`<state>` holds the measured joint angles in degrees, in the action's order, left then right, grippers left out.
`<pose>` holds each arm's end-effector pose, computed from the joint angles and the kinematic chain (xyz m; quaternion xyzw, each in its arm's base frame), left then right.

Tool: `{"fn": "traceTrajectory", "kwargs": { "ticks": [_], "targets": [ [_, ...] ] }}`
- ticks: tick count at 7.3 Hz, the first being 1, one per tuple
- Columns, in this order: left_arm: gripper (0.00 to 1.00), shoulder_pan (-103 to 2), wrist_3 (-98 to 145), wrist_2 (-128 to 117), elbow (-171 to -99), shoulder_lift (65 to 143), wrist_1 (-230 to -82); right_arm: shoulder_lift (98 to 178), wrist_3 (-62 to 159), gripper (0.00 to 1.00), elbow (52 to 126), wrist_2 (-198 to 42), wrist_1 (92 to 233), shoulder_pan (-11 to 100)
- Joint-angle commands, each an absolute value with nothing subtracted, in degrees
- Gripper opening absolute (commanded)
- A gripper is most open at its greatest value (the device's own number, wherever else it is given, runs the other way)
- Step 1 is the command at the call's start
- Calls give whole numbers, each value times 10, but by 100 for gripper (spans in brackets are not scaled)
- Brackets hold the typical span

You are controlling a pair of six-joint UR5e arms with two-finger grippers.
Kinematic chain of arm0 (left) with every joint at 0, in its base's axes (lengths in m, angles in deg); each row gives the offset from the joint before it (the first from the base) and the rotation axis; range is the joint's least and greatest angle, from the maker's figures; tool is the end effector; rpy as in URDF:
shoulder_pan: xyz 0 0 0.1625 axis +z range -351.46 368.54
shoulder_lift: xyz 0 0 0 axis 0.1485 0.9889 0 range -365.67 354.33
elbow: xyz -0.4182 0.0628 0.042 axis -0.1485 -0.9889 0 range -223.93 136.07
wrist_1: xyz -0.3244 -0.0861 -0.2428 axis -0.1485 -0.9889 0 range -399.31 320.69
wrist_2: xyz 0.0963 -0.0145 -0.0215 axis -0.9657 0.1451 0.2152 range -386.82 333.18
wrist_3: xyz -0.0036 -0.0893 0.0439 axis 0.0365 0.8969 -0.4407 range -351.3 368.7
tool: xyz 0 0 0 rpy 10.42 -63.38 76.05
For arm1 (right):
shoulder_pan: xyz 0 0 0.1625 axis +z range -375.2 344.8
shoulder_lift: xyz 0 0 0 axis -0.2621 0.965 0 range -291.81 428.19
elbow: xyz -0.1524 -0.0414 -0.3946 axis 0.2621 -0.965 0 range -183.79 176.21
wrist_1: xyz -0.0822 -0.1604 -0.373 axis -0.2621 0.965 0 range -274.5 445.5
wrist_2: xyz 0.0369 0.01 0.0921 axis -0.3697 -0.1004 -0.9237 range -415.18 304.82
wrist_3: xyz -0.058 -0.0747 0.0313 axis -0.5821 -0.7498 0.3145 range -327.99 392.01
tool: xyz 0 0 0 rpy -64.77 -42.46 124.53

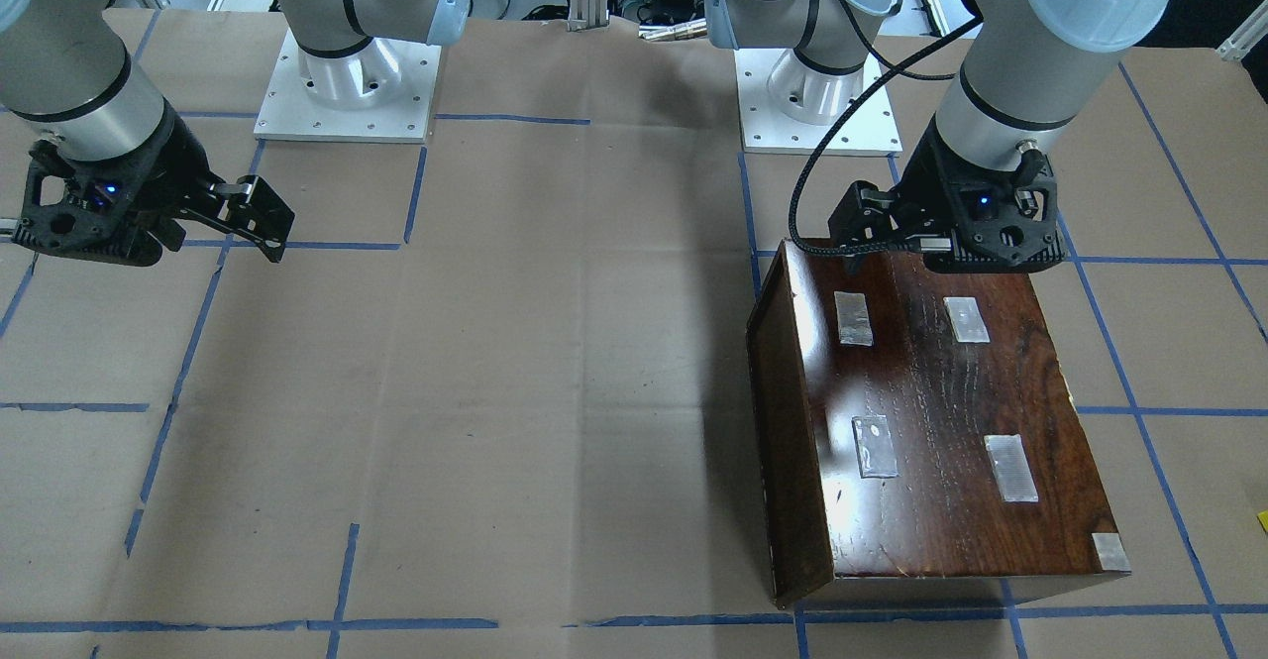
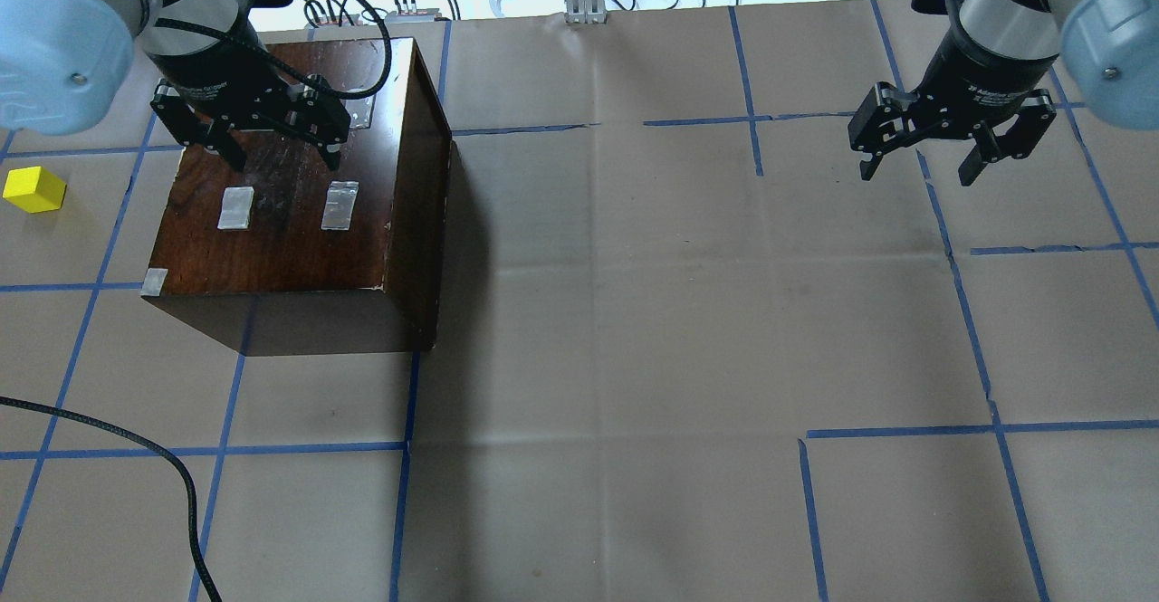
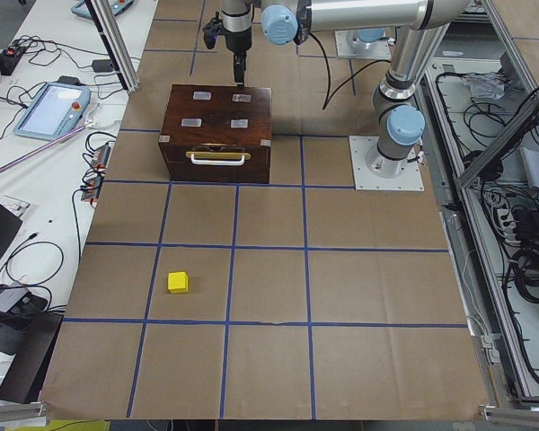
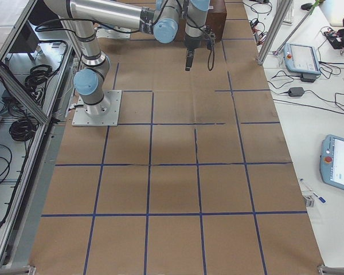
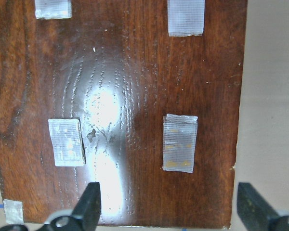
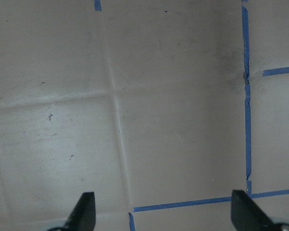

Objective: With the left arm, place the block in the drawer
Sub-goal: 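Lift the left gripper off the cabinet top and move toward its side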

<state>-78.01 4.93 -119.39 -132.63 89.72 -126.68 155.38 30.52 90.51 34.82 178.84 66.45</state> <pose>-0.0969 -0.5351 0.4555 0.0031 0.9997 0.0140 0.0215 0.0588 -0.5170 0.4326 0.0599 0.9977 0.0327 0.0028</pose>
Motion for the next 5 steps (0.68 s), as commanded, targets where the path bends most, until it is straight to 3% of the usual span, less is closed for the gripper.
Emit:
{"fn": "traceTrajectory", "kwargs": {
  "ticks": [1,5],
  "targets": [
    [99,-781,50,-1193,-1330,896,-1267,1554,306,100,905,348,1788,665],
    [99,-781,49,-1194,-1334,893,-1268,1554,306,100,905,348,1788,665]
  ]
}}
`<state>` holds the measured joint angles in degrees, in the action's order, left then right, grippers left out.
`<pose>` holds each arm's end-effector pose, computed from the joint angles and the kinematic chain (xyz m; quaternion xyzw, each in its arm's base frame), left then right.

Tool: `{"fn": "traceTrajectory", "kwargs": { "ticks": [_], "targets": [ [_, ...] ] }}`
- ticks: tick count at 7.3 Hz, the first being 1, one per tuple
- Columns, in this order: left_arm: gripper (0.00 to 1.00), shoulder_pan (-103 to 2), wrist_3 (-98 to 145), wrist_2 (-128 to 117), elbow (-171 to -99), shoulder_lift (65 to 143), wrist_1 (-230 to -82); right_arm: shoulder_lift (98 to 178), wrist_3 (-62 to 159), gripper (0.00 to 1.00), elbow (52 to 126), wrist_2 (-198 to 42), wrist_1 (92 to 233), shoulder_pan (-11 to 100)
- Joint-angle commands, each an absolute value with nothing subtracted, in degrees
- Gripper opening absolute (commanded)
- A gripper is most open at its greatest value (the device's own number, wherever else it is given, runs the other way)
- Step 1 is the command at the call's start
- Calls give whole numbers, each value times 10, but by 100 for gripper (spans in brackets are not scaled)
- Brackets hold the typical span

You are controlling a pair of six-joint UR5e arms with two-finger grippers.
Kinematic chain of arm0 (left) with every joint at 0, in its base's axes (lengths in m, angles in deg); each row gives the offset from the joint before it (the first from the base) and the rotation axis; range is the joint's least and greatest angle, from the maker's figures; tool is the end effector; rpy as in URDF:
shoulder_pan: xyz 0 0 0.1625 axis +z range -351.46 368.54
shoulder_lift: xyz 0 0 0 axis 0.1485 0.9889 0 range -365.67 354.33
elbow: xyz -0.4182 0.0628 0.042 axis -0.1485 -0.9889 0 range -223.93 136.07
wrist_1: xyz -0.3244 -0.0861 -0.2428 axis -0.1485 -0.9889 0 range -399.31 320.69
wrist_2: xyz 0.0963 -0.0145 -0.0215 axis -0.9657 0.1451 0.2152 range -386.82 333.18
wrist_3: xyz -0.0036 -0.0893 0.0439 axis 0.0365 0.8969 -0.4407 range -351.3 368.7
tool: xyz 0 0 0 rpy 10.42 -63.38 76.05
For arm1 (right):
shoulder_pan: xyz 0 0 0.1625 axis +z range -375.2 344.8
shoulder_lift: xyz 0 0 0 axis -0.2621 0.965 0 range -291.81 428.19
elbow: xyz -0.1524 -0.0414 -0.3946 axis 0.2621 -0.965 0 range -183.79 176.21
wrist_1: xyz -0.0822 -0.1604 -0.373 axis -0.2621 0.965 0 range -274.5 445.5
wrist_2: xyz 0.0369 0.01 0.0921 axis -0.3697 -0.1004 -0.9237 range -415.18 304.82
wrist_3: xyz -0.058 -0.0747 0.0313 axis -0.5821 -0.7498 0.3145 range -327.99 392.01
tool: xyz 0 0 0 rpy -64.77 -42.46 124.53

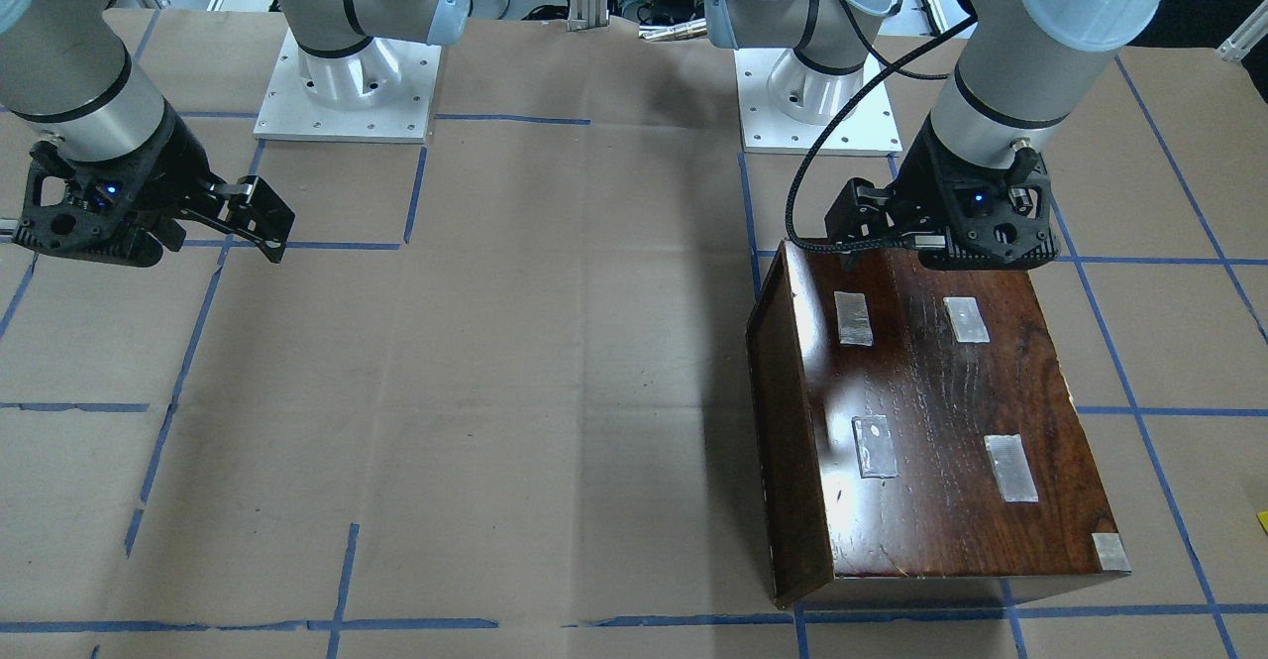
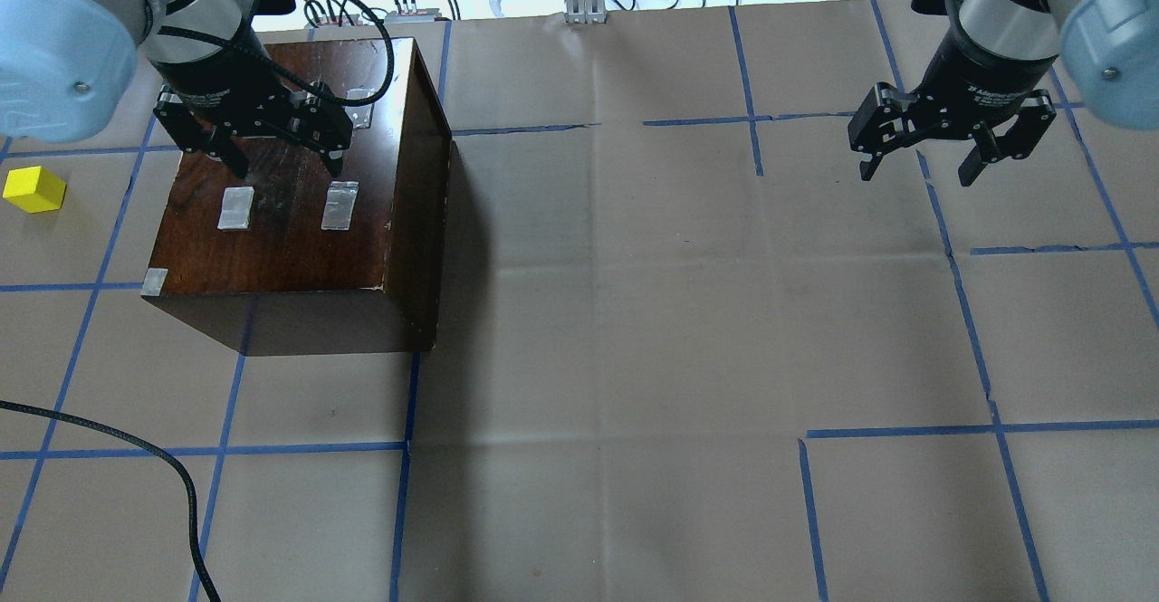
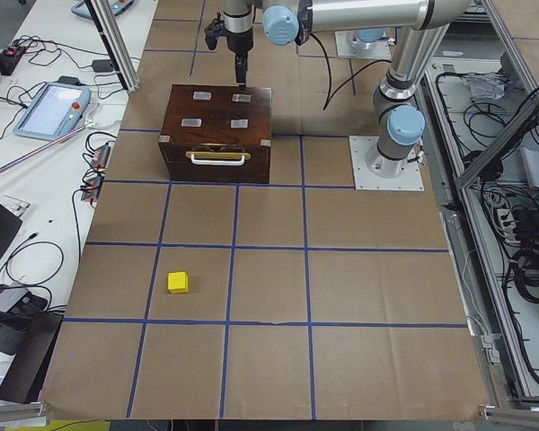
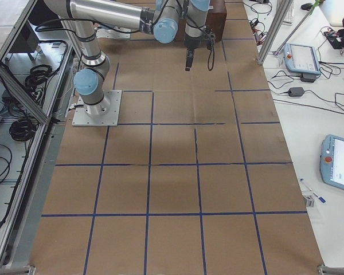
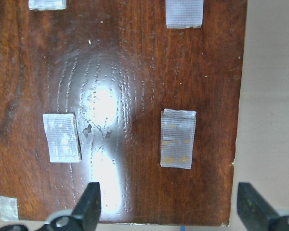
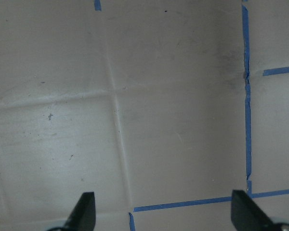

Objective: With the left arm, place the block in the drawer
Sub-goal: 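Lift the left gripper off the cabinet top and move toward its side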

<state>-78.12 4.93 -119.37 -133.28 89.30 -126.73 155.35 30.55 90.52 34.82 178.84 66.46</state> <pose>-0.0982 -0.5312 0.4537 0.0041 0.9996 0.0164 0.0212 0.0589 -0.5171 0.4322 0.0601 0.9976 0.0331 0.0029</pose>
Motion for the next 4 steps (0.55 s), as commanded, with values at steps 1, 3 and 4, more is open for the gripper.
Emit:
{"fn": "traceTrajectory", "kwargs": {
  "ticks": [1,3,4],
  "targets": [
    [99,-781,48,-1194,-1335,892,-1269,1554,306,100,904,348,1788,665],
    [99,-780,38,-1201,-1319,894,-1281,1554,305,100,905,348,1788,665],
    [99,-780,44,-1202,-1319,893,-1282,1554,306,100,905,348,1788,665]
  ]
}}
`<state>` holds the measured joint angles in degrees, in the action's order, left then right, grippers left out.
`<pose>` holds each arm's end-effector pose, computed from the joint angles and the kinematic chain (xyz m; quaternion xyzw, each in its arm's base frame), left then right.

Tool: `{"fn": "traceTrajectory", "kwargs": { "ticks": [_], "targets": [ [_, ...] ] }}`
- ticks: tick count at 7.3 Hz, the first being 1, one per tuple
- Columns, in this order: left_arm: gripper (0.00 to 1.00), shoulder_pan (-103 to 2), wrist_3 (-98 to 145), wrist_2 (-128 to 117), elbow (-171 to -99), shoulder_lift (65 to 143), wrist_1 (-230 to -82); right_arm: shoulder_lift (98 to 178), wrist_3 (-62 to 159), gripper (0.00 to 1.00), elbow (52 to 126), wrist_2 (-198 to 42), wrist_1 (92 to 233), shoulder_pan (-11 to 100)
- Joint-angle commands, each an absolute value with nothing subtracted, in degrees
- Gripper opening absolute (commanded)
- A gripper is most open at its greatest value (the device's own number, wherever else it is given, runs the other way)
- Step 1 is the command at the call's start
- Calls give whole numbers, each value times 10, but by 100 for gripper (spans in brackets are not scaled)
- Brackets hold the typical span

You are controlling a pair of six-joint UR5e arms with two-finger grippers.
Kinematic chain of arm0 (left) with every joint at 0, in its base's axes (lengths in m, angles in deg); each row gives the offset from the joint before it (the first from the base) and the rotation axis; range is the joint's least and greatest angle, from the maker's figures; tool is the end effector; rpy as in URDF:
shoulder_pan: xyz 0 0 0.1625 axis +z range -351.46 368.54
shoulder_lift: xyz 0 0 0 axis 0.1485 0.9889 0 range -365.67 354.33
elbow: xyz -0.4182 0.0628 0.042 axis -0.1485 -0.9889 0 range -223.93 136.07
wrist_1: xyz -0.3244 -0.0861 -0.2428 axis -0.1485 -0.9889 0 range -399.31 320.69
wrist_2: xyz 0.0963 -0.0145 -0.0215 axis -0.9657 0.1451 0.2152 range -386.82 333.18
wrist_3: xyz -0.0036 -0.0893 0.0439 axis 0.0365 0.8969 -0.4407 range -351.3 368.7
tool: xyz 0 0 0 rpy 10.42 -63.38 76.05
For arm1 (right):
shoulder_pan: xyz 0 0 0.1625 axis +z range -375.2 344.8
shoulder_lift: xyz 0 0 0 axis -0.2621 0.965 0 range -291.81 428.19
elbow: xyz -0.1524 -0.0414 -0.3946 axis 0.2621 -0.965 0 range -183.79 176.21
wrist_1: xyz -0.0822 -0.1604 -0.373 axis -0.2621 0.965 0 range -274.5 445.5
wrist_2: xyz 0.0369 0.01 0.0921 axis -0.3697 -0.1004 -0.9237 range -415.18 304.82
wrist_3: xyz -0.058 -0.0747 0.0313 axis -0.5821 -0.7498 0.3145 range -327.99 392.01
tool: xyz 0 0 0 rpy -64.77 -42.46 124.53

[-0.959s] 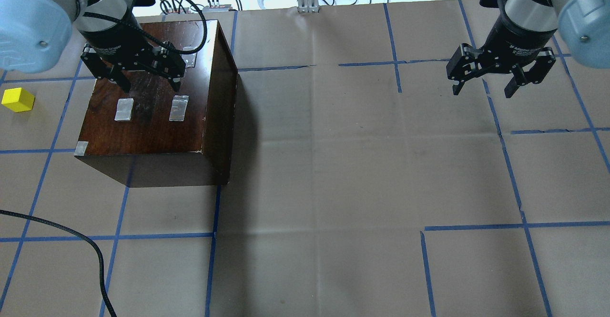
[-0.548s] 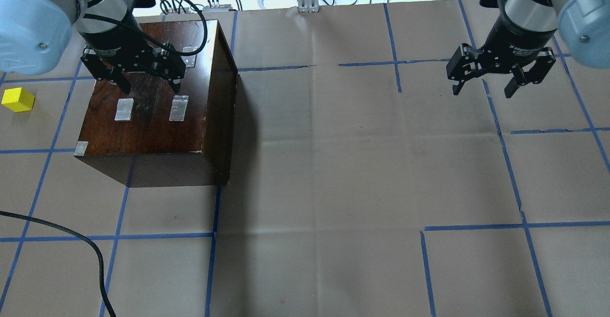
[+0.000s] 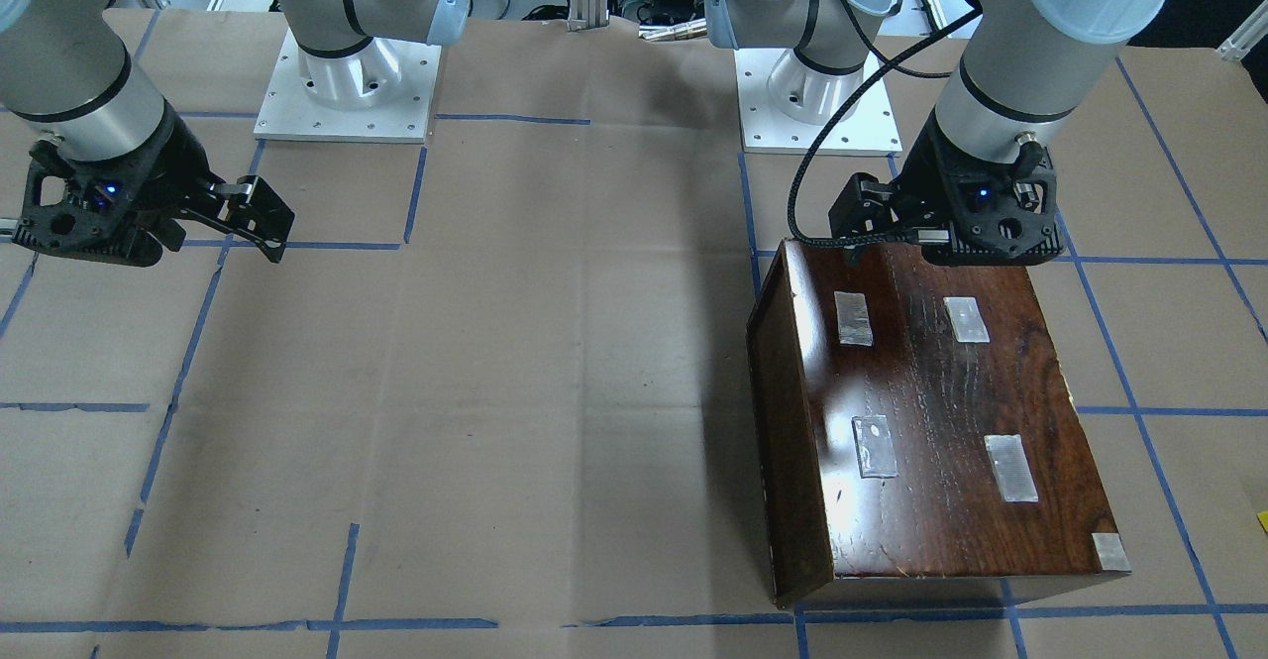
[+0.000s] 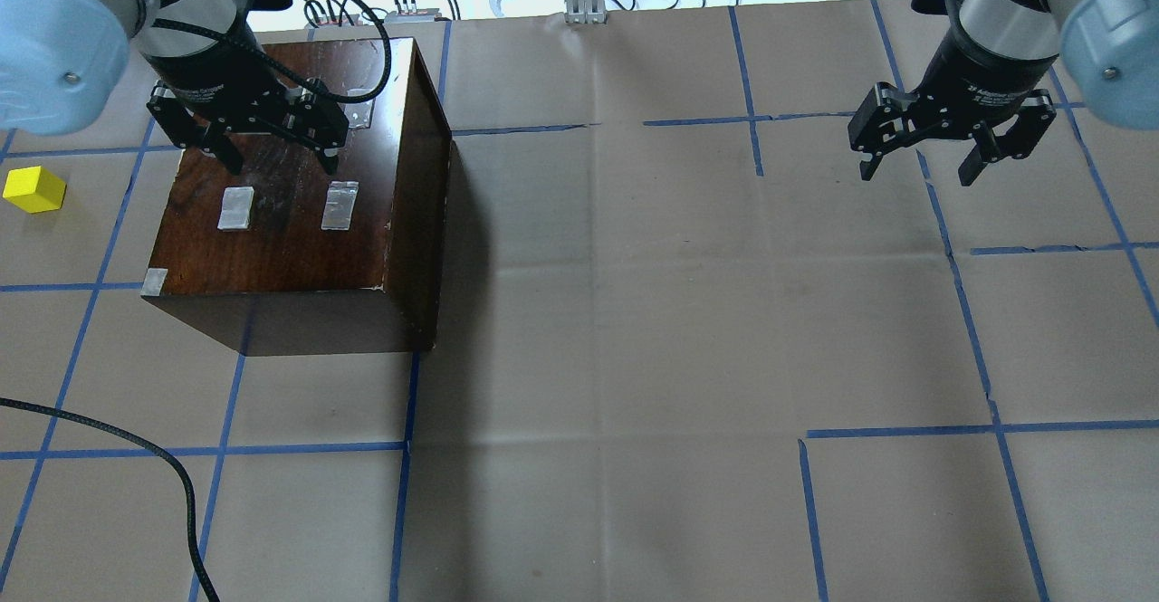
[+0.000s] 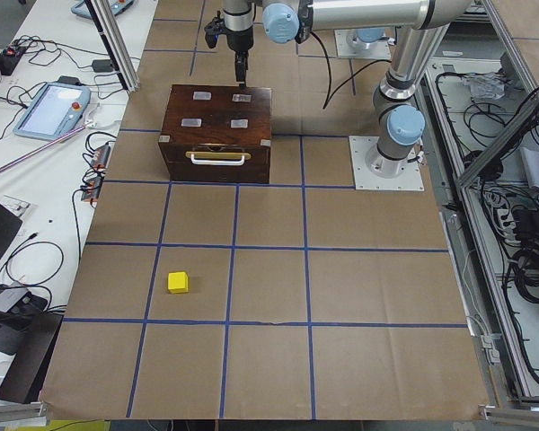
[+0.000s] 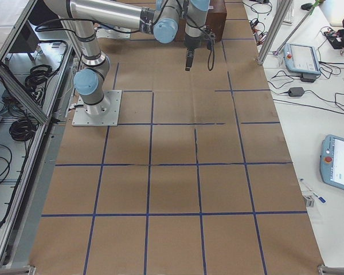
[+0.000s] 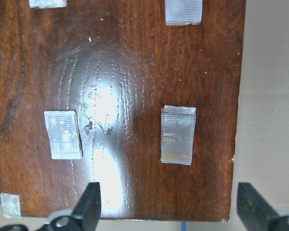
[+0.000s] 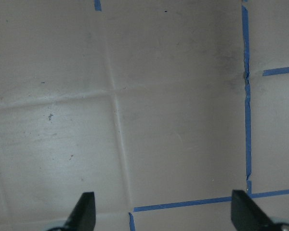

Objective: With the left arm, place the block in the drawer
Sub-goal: 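Lift the left gripper off the cabinet top and move toward its side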

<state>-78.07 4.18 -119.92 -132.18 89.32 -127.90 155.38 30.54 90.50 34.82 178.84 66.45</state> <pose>-0.0967 -0.5317 0.4610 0.0103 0.9995 0.0177 0.0258 0.0588 -0.5170 0.4327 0.0601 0.9977 0.0326 0.0028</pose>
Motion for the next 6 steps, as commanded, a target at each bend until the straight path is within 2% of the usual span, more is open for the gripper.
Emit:
{"fn": "traceTrajectory", "kwargs": {
  "ticks": [1,4,6],
  "targets": [
    [99,-780,44,-1203,-1321,887,-1283,1554,306,100,905,348,1788,665],
    [99,-744,-12,-1206,-1323,884,-1269,1554,305,100,904,348,1788,665],
    [99,-671,-91,-1206,-1315,896,-1269,1554,305,100,905,348,1788,665]
  ]
}}
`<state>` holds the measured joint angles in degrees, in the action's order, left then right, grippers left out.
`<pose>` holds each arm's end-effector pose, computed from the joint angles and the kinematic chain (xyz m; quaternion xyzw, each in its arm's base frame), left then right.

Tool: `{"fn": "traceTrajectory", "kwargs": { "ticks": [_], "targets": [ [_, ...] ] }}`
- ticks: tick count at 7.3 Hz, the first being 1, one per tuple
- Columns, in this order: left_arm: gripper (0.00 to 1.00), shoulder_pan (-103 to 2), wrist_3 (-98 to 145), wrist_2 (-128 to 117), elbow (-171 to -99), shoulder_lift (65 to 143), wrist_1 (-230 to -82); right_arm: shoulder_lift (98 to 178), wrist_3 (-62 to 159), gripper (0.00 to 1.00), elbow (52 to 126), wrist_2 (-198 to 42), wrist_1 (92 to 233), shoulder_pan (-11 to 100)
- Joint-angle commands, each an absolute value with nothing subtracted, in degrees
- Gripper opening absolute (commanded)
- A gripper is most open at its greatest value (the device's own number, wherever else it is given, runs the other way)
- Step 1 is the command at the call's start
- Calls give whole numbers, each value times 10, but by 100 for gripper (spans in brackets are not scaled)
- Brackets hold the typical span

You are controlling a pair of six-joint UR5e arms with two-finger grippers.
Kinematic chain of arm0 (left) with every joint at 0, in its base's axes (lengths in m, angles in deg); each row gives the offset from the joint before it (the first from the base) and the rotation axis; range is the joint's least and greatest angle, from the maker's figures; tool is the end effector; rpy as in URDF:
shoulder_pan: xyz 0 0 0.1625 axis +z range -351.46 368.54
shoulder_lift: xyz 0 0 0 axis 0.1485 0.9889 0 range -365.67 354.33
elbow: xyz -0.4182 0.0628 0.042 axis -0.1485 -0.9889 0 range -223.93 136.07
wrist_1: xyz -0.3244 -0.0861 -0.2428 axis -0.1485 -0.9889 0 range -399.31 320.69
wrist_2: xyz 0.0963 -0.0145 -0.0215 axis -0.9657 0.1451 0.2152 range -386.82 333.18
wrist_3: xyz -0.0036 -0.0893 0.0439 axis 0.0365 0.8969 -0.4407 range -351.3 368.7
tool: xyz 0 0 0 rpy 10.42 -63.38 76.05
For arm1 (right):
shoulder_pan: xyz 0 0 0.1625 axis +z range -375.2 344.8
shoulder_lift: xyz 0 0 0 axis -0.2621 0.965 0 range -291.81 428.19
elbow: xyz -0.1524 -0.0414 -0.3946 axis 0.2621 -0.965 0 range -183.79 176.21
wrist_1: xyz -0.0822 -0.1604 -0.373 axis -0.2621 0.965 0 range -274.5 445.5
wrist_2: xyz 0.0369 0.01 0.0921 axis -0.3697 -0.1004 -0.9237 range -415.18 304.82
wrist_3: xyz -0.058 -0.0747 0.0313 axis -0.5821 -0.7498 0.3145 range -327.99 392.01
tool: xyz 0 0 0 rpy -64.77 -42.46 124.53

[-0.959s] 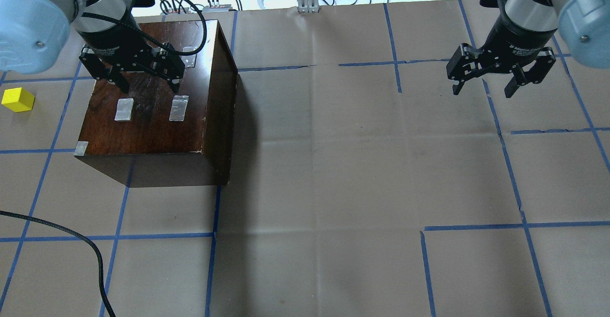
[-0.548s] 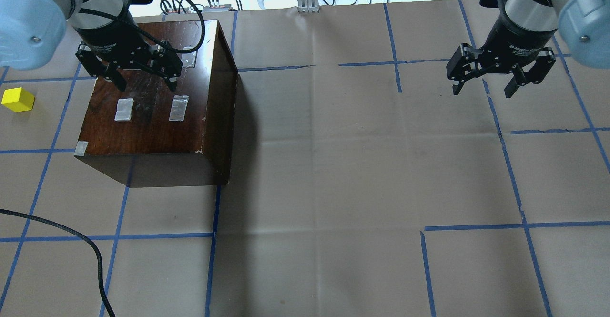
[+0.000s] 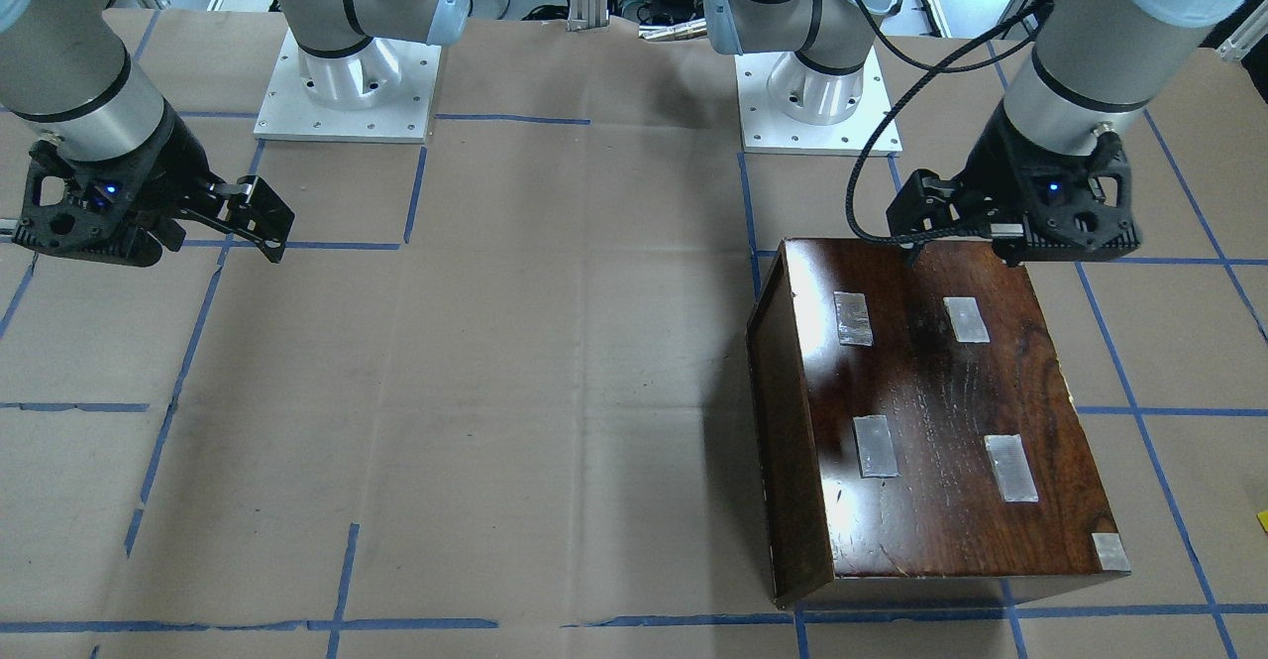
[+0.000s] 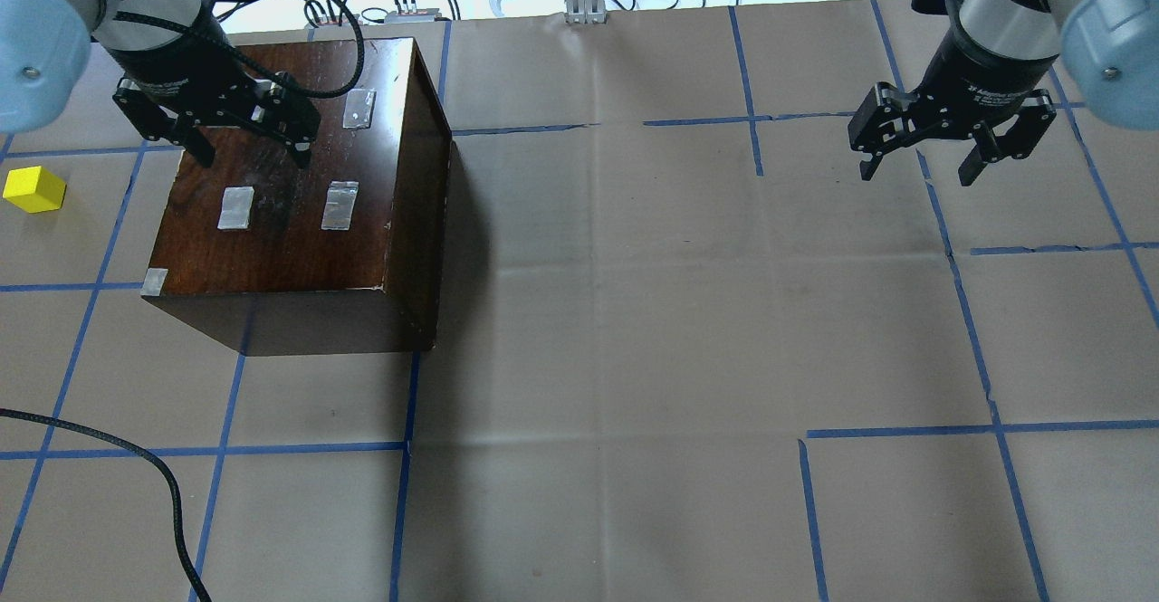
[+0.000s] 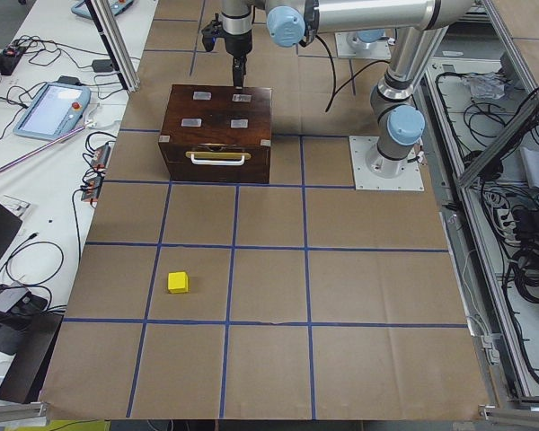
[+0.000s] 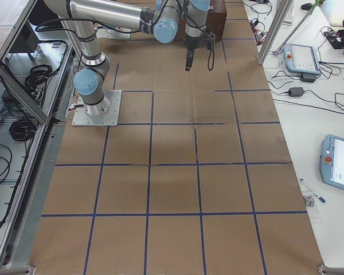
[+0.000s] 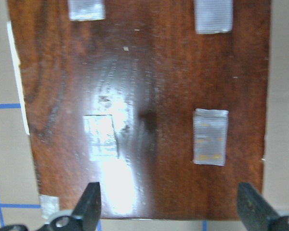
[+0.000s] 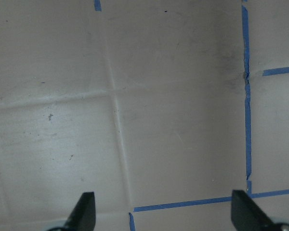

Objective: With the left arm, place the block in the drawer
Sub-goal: 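Lower the left gripper beside the cabinet to the white drawer handle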

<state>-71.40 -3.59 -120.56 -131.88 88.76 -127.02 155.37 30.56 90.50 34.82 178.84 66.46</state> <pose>-0.0334 -0.5384 0.4703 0.0195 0.9993 0.0070 0.0318 0.0589 -0.5171 0.4326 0.0601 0.9976 0.0327 0.0028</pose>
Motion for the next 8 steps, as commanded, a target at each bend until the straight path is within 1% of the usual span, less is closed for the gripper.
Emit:
{"fn": "traceTrajectory", "kwargs": {
  "ticks": [1,3,5,7,8],
  "targets": [
    [99,-634,-108,-1202,-1309,906,-1269,1554,305,100,905,348,1788,665],
    [99,-577,-146,-1198,-1281,957,-1269,1554,306,100,905,348,1788,665],
    [99,-541,-211,-1186,-1224,1027,-1267,1554,305,100,905,348,1788,665],
    [99,-493,-250,-1072,-1204,1091,-1270,1554,305,100,905,348,1788,665],
    [99,-479,-279,-1062,-1206,1110,-1270,1554,305,100,905,348,1788,665]
  ]
}}
